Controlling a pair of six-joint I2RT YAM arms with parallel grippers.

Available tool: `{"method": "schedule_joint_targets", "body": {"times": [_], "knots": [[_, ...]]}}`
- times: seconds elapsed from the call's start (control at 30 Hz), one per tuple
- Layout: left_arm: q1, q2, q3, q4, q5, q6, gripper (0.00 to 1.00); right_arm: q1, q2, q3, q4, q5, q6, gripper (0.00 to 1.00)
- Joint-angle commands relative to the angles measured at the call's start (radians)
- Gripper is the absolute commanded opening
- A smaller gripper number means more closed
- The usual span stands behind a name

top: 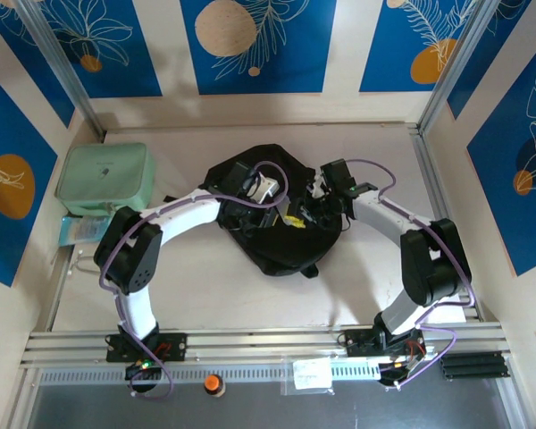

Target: Pack books, pencil case, and school supplies into a backpack

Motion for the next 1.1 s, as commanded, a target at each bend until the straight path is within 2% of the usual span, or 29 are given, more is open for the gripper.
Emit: {"method": "schedule_joint_targets", "body": {"times": [0.0,0.27,0.4,0.53,0.67,0.8,0.97,1.07], "knots": [[-0.012,-0.020,-0.011,0.013,-0.017,0.004,0.26,-0.001,-0.040,-0.075,-0.036,-0.046,0.069,0.06],[-0.010,-0.035,0.004,0.012,-0.082,-0.034,0.30,-0.017,-0.017,-0.202,0.117,-0.062,0.130,0.06],[-0.010,-0.068,0.016,-0.002,-0.116,-0.044,0.34,-0.034,0.029,-0.210,0.157,-0.081,0.158,0.06],[-0.008,-0.073,0.028,-0.024,-0.211,-0.064,0.41,-0.039,0.023,-0.207,0.152,-0.083,0.163,0.05],[0.003,-0.012,0.107,-0.124,-0.342,-0.152,0.46,-0.040,-0.026,-0.207,0.114,-0.081,0.122,0.05],[0.012,0.056,0.194,-0.186,-0.413,-0.219,0.54,-0.040,-0.053,-0.210,0.079,-0.095,0.087,0.05],[0.012,0.165,0.328,-0.275,-0.428,-0.221,0.56,-0.039,-0.061,-0.225,0.075,-0.106,0.083,0.05],[0.012,0.224,0.392,-0.318,-0.411,-0.225,0.50,-0.039,-0.059,-0.231,0.075,-0.104,0.082,0.05]]}}
